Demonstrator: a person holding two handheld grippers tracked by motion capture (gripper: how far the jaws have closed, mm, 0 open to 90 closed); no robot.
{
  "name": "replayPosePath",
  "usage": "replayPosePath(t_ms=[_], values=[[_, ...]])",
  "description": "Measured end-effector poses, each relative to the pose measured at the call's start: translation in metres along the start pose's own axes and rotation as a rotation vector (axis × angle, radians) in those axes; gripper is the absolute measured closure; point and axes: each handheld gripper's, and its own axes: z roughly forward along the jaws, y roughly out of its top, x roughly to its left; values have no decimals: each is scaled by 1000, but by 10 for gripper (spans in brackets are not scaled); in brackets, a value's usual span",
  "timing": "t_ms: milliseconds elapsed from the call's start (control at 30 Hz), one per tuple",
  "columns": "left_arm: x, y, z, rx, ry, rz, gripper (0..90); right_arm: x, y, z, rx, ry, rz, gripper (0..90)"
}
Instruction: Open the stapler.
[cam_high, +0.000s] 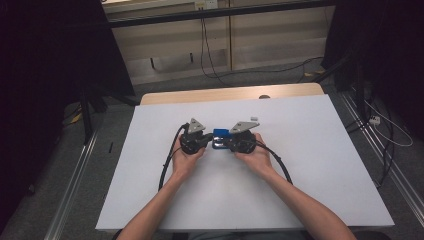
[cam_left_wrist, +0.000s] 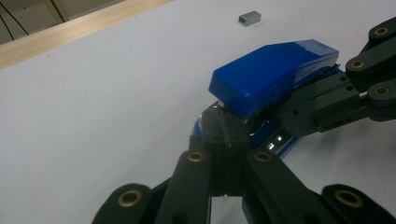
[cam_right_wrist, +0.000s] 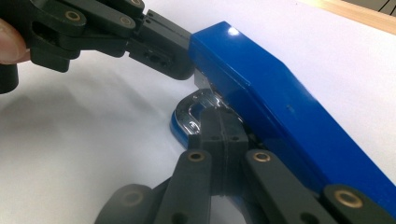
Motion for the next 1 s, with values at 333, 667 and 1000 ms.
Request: replayPosePath(t_ms=[333, 667, 1000], values=[[0, 3, -2, -24, -7, -19, 900, 0, 0, 0, 0, -1, -3, 900], [-1, 6, -5, -48, -17, -29, 900, 4, -1, -1, -7, -19, -21, 900], [-2, 8, -6, -63, -11, -27, 900, 8, -1, -5, -55, -39, -11, 900]])
